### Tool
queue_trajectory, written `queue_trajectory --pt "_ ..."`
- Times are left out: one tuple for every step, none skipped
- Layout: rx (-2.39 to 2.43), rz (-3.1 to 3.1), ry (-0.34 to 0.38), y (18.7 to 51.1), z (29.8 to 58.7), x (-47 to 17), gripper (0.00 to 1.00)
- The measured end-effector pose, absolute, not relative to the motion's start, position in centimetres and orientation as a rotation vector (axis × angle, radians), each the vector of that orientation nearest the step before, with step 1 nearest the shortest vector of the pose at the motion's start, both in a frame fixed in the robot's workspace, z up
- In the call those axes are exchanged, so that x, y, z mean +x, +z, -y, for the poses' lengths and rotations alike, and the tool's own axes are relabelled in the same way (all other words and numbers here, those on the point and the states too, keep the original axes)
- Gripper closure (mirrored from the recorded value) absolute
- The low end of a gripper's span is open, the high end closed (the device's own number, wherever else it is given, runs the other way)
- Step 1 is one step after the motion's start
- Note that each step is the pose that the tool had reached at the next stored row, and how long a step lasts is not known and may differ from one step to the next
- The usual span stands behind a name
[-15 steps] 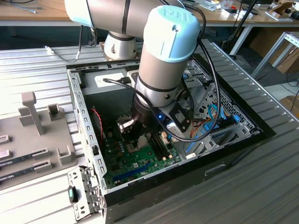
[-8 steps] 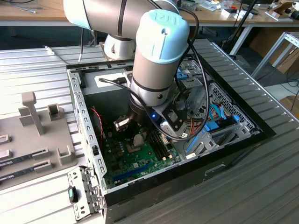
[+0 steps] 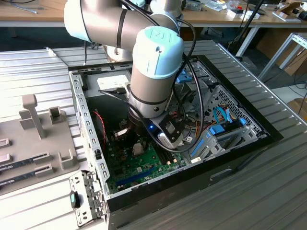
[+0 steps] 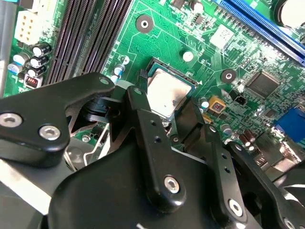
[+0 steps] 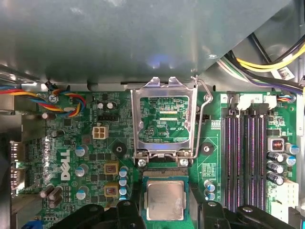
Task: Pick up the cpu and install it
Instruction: 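Place the cpu into insertion slot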
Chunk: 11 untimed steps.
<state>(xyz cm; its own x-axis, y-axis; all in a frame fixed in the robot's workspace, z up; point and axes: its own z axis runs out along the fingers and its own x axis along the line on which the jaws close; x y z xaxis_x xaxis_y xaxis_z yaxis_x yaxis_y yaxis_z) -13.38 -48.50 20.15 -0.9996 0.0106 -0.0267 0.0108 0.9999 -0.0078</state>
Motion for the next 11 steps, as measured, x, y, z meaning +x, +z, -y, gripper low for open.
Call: queue_trajectory --pt "0.017 -3.115 -0.013 20.05 48.48 -13.41 0.53" --pt "0.017 -3.115 -0.013 20.03 48.48 -13.41 0.53" --pt "0.017 -3.115 -0.013 20.02 48.48 -13.41 0.53" --pt "0.017 -3.115 -0.012 20.01 48.48 -13.42 0.53" --pt "0.017 -3.115 -0.012 20.0 48.48 -13.42 0.53" --pt "0.017 -3.115 -0.012 19.99 48.47 -13.41 0.53" --pt "0.017 -3.115 -0.012 19.98 48.47 -13.41 0.51" --pt "0.017 -3.115 -0.012 19.98 48.47 -13.41 0.45" --pt "0.017 -3.115 -0.012 19.98 48.47 -13.41 0.45" --pt "0.017 -3.115 -0.012 19.99 48.47 -13.42 0.45" --pt "0.017 -3.115 -0.012 19.98 48.48 -13.41 0.45"
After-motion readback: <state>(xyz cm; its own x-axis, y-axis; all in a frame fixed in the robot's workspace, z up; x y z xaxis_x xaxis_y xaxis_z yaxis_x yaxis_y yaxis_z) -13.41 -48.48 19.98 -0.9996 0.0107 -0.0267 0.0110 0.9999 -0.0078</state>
